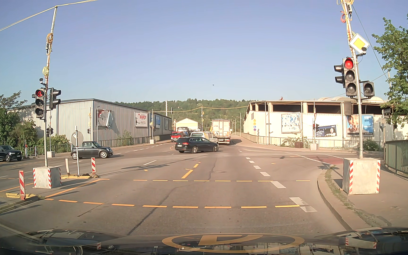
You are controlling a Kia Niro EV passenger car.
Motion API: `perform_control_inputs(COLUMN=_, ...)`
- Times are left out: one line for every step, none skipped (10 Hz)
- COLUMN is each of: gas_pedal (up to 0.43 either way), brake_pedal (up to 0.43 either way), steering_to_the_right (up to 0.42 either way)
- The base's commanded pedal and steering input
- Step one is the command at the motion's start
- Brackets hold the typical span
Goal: Follow the waypoints while adhering to traffic rules and regulations
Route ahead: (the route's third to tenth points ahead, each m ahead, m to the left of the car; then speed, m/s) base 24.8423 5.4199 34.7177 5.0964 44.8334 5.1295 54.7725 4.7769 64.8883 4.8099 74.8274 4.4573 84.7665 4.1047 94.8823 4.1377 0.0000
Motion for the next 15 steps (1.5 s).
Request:
perform_control_inputs(gas_pedal=0.0, brake_pedal=0.329, steering_to_the_right=-0.003)
perform_control_inputs(gas_pedal=0.0, brake_pedal=0.341, steering_to_the_right=-0.003)
perform_control_inputs(gas_pedal=0.0, brake_pedal=0.329, steering_to_the_right=-0.003)
perform_control_inputs(gas_pedal=0.0, brake_pedal=0.335, steering_to_the_right=-0.003)
perform_control_inputs(gas_pedal=0.0, brake_pedal=0.329, steering_to_the_right=-0.003)
perform_control_inputs(gas_pedal=0.0, brake_pedal=0.329, steering_to_the_right=-0.003)
perform_control_inputs(gas_pedal=0.0, brake_pedal=0.335, steering_to_the_right=-0.003)
perform_control_inputs(gas_pedal=0.0, brake_pedal=0.329, steering_to_the_right=-0.003)
perform_control_inputs(gas_pedal=0.0, brake_pedal=0.335, steering_to_the_right=-0.003)
perform_control_inputs(gas_pedal=0.0, brake_pedal=0.329, steering_to_the_right=-0.003)
perform_control_inputs(gas_pedal=0.0, brake_pedal=0.329, steering_to_the_right=-0.003)
perform_control_inputs(gas_pedal=0.0, brake_pedal=0.329, steering_to_the_right=-0.003)
perform_control_inputs(gas_pedal=0.0, brake_pedal=0.329, steering_to_the_right=-0.003)
perform_control_inputs(gas_pedal=0.0, brake_pedal=0.329, steering_to_the_right=-0.003)
perform_control_inputs(gas_pedal=0.0, brake_pedal=0.329, steering_to_the_right=-0.003)
